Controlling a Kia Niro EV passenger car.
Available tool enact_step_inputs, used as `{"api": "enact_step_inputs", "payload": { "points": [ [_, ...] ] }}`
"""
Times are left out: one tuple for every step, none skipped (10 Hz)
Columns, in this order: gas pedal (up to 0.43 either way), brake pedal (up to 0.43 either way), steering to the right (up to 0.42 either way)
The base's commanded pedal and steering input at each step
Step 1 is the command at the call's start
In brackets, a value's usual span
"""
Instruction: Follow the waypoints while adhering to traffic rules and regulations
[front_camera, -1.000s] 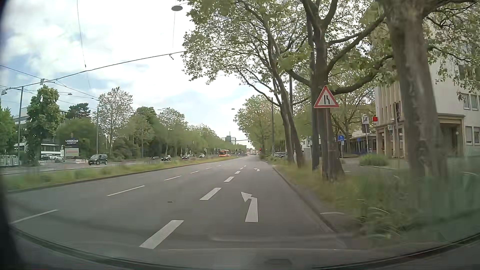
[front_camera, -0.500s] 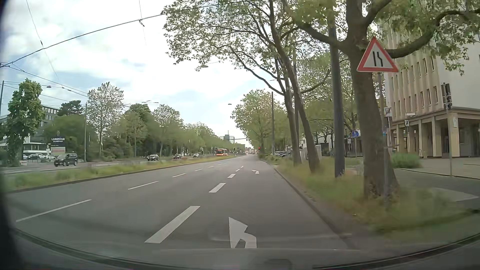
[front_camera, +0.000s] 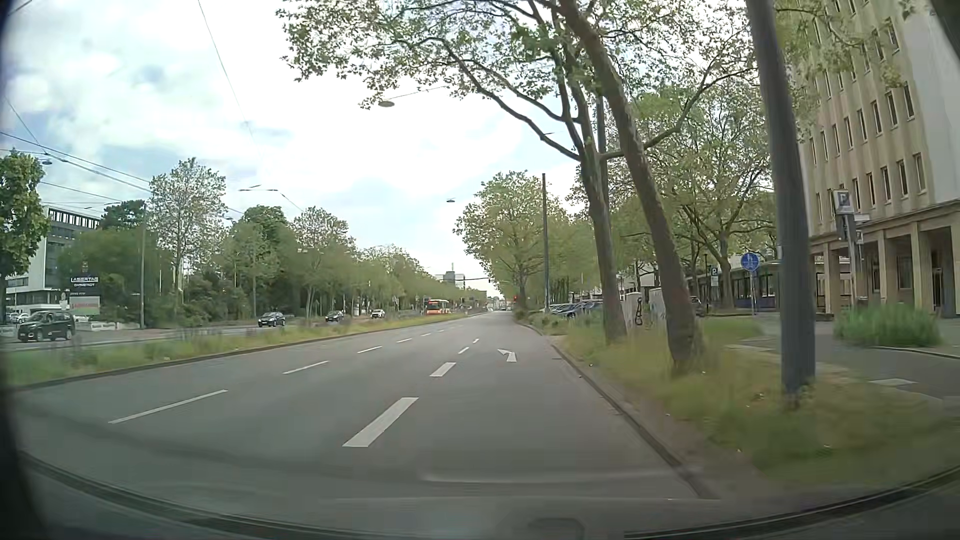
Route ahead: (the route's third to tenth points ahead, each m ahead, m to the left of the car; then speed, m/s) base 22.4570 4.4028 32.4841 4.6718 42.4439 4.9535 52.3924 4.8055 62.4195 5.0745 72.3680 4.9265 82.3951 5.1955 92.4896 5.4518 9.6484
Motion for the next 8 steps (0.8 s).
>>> {"api": "enact_step_inputs", "payload": {
  "points": [
    [0.169,0.030,0.005],
    [0.169,0.030,0.005],
    [0.157,0.030,0.004],
    [0.157,0.030,0.005],
    [0.157,0.030,0.004],
    [0.157,0.030,0.005],
    [0.157,0.030,0.004],
    [0.157,0.030,0.004]
  ]
}}
